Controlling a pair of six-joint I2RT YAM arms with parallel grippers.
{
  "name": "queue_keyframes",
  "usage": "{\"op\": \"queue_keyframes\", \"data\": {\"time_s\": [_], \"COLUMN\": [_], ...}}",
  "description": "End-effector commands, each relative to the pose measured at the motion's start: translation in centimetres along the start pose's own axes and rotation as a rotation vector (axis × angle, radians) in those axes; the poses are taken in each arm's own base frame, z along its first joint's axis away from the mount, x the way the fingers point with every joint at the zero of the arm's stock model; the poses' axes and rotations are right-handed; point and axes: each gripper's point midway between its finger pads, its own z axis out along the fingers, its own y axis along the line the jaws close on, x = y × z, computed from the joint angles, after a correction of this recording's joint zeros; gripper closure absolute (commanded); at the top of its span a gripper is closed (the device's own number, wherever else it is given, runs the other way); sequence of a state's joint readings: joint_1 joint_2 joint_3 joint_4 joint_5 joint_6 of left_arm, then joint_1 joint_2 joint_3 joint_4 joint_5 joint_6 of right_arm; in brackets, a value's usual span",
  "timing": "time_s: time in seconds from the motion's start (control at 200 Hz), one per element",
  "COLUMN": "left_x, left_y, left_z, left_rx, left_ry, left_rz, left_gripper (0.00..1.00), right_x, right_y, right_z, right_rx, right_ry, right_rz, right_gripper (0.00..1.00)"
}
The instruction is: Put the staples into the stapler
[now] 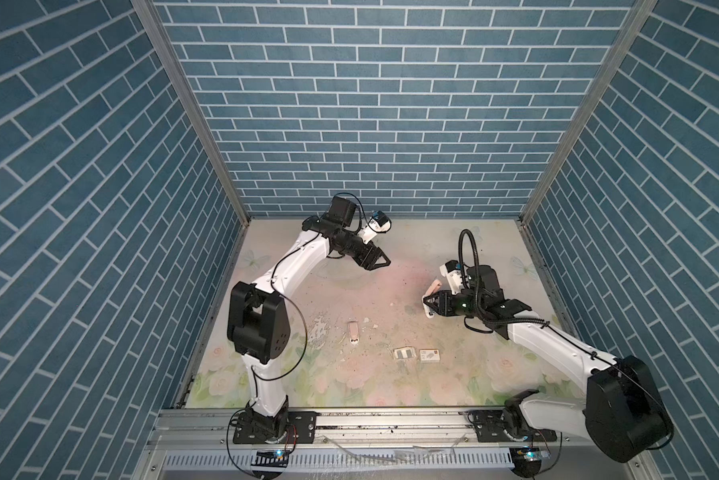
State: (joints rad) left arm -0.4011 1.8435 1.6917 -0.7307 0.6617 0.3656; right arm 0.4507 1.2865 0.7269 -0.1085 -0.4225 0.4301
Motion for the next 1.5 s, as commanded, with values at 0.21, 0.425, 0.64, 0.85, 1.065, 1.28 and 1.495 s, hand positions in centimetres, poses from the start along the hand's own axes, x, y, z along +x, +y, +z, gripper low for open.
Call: {"op": "queue_keyframes", "data": {"time_s": [0.21, 0.425, 0.64, 0.85, 1.065, 1.28, 1.495], "left_x": [5.2, 7.7, 9.4, 10.3, 11.1, 11.4, 11.4], "left_y": [0.7, -0.6, -1.6, -2.2, -2.4, -2.5, -3.5], "left_z": [-1.9, -2.2, -2.2, -1.8, -1.5, -1.5, -2.2], "left_rx": [-0.179, -0.15, -0.099, -0.051, -0.024, -0.017, 0.035], "left_ry": [0.103, 0.152, 0.199, 0.222, 0.252, 0.261, 0.29], "left_rz": [0.115, 0.166, 0.206, 0.214, 0.22, 0.218, 0.274], "left_gripper": [0.28, 0.28, 0.28, 0.27, 0.27, 0.27, 0.25], "right_x": [1.0, 1.8, 2.7, 3.4, 3.9, 3.9, 3.2], "right_y": [-6.8, -8.5, -9.3, -9.6, -9.5, -9.5, -8.2], "right_z": [2.3, 3.9, 5.3, 6.1, 6.1, 6.0, 4.6], "right_rx": [0.355, 0.443, 0.481, 0.502, 0.501, 0.501, 0.474], "right_ry": [0.083, 0.133, 0.171, 0.204, 0.217, 0.218, 0.19], "right_rz": [-0.086, -0.117, -0.137, -0.142, -0.144, -0.146, -0.147], "right_gripper": [0.89, 0.85, 0.79, 0.73, 0.65, 0.6, 0.57]}}
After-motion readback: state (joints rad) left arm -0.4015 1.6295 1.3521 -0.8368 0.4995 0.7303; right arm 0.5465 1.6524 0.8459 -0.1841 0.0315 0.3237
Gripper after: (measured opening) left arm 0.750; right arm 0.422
